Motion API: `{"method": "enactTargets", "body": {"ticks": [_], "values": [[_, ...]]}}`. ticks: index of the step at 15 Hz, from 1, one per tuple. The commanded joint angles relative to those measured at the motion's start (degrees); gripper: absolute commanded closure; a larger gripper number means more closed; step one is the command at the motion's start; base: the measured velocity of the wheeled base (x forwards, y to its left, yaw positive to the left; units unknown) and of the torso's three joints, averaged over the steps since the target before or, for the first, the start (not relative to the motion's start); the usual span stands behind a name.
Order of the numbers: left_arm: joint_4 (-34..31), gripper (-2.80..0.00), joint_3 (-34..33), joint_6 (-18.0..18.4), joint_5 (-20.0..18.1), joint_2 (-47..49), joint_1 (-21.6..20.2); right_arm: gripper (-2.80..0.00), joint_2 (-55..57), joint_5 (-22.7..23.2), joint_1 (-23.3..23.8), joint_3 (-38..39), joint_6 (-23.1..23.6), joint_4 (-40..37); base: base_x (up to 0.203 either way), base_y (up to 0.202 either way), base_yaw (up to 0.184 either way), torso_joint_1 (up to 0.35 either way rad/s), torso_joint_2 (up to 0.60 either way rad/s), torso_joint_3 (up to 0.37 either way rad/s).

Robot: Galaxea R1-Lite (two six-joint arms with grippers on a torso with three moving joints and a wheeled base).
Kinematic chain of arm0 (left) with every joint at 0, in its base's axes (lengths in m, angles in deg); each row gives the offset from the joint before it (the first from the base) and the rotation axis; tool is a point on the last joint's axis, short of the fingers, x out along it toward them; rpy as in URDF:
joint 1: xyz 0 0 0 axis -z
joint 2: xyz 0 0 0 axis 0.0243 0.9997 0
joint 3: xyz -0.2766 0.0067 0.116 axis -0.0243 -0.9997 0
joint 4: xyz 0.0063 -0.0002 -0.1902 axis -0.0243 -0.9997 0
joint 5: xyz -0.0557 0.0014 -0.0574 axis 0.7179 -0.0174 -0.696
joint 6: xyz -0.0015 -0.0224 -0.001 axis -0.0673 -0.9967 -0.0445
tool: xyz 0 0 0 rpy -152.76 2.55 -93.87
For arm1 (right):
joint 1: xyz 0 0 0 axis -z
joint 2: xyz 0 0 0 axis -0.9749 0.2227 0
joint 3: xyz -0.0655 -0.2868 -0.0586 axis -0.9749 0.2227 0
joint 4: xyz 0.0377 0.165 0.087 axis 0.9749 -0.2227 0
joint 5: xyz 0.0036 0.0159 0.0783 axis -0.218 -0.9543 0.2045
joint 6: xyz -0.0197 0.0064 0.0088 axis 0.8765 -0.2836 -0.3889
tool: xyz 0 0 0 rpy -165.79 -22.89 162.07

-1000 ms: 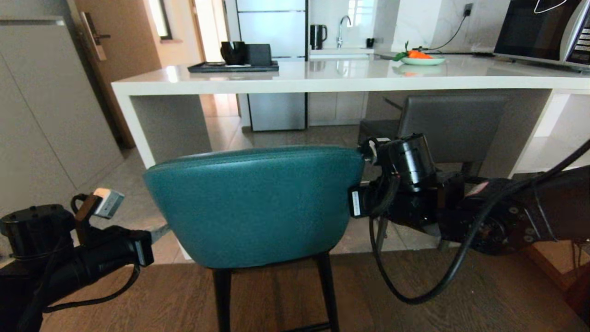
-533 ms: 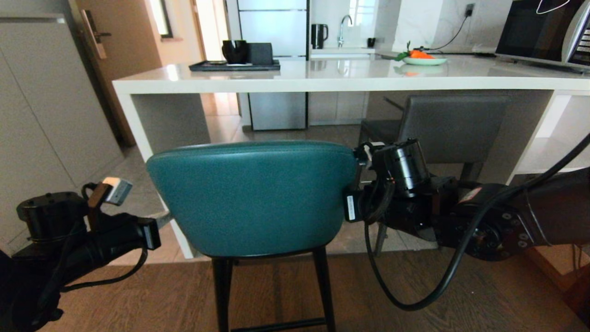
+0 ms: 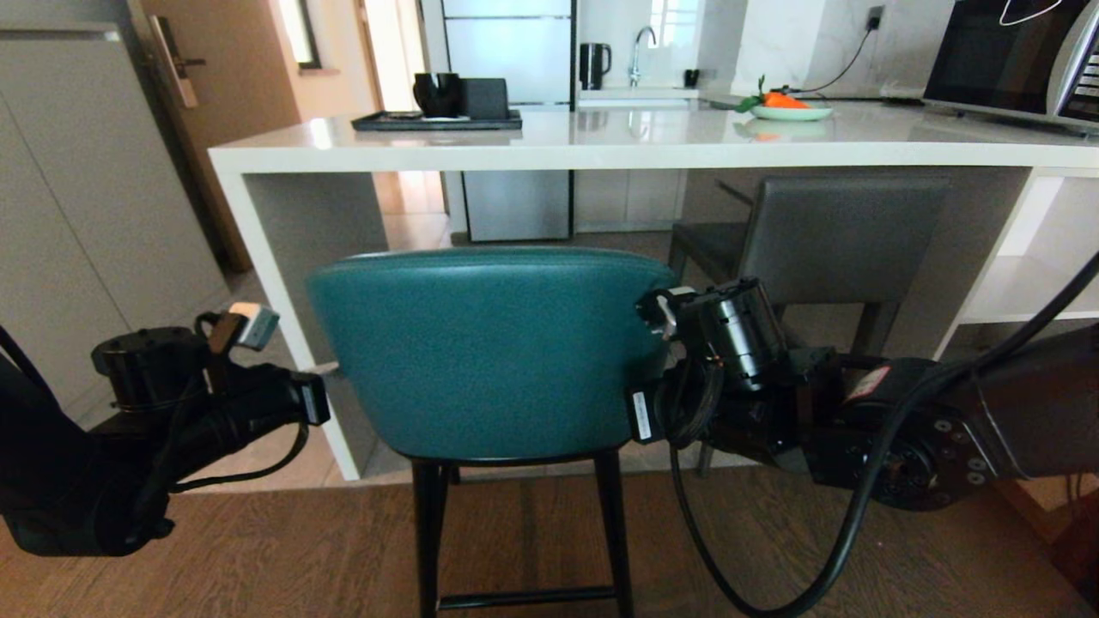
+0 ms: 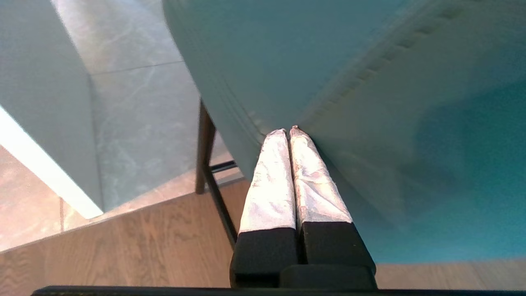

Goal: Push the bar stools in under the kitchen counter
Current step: Push the blue chair back under the dining table

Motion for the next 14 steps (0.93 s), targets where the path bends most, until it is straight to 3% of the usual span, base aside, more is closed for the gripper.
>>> {"method": "enactTargets", "body": {"ticks": [1,8,14], "values": [[0.3,0.0,0.39,-0.02,0.52,1.17,-0.05,0.0,0.54,-0.4,0.58,-1.41,-0.17,0.47,0.0,0.0,0.0,0.0,0.0,0.0],[0.57,0.0,-2.17,-0.11,0.55,-2.0,-1.06,0.0,6.75,-0.14,3.54,-12.05,1.72,-0.38,0.0,0.0,0.0,0.0,0.0,0.0],[0.66,0.0,-3.33,-0.2,0.46,-2.79,-1.77,0.0,0.33,-0.22,2.61,-3.44,1.55,-0.1,0.0,0.0,0.0,0.0,0.0,0.0]]}}
